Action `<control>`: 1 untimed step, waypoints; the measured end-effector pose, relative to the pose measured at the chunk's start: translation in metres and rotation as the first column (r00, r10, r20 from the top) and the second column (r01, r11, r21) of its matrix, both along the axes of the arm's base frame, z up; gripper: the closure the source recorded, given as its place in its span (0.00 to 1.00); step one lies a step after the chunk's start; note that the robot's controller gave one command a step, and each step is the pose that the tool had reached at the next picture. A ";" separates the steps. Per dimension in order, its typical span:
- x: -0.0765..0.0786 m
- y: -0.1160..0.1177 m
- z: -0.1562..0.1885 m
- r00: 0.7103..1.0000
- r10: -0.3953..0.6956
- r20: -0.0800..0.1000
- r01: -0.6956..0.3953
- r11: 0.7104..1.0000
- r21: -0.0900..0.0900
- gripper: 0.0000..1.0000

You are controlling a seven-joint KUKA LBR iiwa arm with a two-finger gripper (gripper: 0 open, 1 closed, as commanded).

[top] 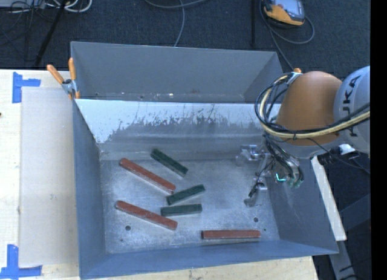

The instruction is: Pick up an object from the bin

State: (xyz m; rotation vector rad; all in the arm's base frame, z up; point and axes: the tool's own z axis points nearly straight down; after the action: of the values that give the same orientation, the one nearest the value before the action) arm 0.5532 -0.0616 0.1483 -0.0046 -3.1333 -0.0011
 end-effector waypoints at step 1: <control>-0.079 0.056 -0.078 0.993 -0.117 0.022 0.117 0.993 0.002 0.00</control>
Offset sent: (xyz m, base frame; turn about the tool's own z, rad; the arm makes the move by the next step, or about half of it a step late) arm -0.0817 0.0544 -0.0783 0.1168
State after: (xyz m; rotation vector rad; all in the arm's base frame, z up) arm 0.4744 -0.0051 0.0700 -0.1893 -3.1495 -0.0028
